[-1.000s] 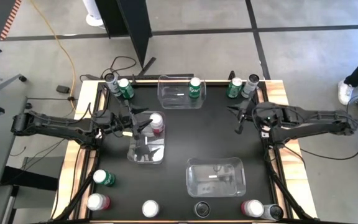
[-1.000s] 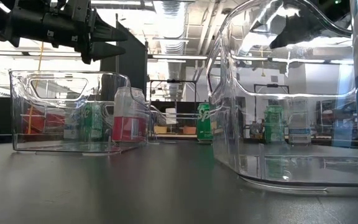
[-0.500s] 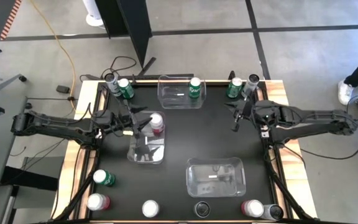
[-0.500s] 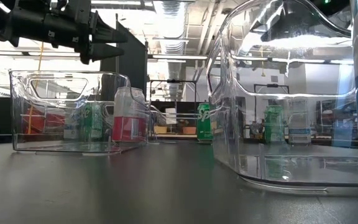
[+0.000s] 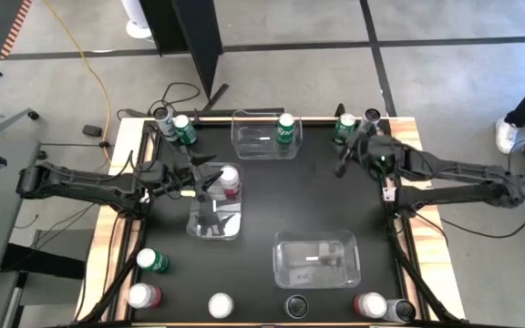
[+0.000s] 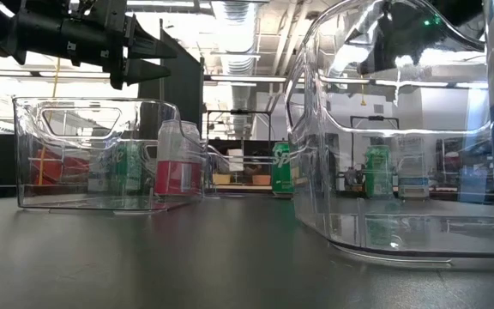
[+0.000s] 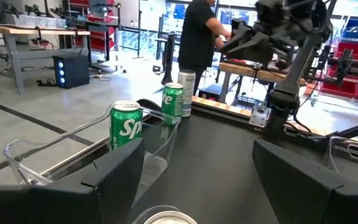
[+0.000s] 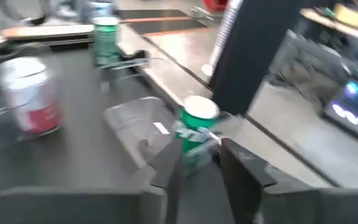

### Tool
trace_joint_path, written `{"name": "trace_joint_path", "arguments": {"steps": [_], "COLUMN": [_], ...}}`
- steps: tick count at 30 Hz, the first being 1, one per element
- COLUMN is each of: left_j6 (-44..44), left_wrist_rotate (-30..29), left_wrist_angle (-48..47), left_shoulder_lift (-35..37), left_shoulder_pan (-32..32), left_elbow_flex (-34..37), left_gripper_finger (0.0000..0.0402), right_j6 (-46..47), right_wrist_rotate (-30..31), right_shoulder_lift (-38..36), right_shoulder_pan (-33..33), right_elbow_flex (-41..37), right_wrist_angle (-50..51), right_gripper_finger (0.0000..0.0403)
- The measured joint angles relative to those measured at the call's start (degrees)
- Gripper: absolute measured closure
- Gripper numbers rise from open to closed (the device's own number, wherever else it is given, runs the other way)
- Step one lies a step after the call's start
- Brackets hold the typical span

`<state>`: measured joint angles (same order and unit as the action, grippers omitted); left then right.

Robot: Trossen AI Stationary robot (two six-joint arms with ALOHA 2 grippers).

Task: Sort soda cans
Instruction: Put the green soda can into the top transparent bin

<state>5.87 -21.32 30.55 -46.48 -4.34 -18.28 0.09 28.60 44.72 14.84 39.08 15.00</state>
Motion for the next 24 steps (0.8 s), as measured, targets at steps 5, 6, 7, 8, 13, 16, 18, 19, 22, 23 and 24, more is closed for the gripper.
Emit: {"name": "trace_joint_path", "arguments": {"steps": [5,6,7,8,13,16,18,19,22,23,24], "left_j6": [-0.02,-0.02,-0.02,-0.02,-0.09,-0.22,-0.59,-0.63,-0.80,-0.97,-1.05], "left_wrist_rotate": [-0.02,-0.02,-0.02,-0.02,-0.04,-0.06,-0.07,-0.07,-0.09,-0.09,-0.09], "left_wrist_angle": [0.09,0.11,0.11,0.11,0.00,-0.33,-0.42,-0.55,-1.28,-1.42,-1.49], "left_shoulder_lift": [-0.02,0.00,0.00,0.00,-0.01,-0.01,-0.02,-0.02,-0.02,-0.02,-0.02], "left_shoulder_pan": [0.00,0.01,0.00,0.00,0.00,0.02,0.00,0.00,0.01,0.00,0.00], "left_elbow_flex": [0.00,0.00,0.00,0.00,0.00,0.00,0.00,0.00,0.00,0.00,0.00], "left_gripper_finger": [0.0107,0.0107,0.0107,0.0107,0.0107,0.0107,0.0107,0.0107,0.0107,0.0107,0.0107], "right_j6": [6.37,7.25,7.74,8.21,9.56,9.13,8.10,7.73,6.43,6.02,5.69], "right_wrist_rotate": [-0.01,-0.03,-0.06,-0.07,-1.17,-5.69,-7.66,-7.90,-7.92,-7.93,-7.92], "right_shoulder_lift": [3.38,4.39,5.51,6.55,11.33,13.20,13.97,14.36,14.69,14.65,14.59], "right_shoulder_pan": [9.50,11.24,12.72,14.07,18.86,19.03,18.36,17.86,16.45,16.16,15.72], "right_elbow_flex": [2.80,3.53,4.31,5.09,8.42,9.10,9.08,9.09,9.08,9.08,9.09], "right_wrist_angle": [3.76,4.41,4.93,5.88,9.88,10.53,10.41,10.24,10.57,10.37,10.06], "right_gripper_finger": [0.0176,0.0162,0.0149,0.0139,0.0121,0.0121,0.0121,0.0121,0.0121,0.0121,0.0121]}}
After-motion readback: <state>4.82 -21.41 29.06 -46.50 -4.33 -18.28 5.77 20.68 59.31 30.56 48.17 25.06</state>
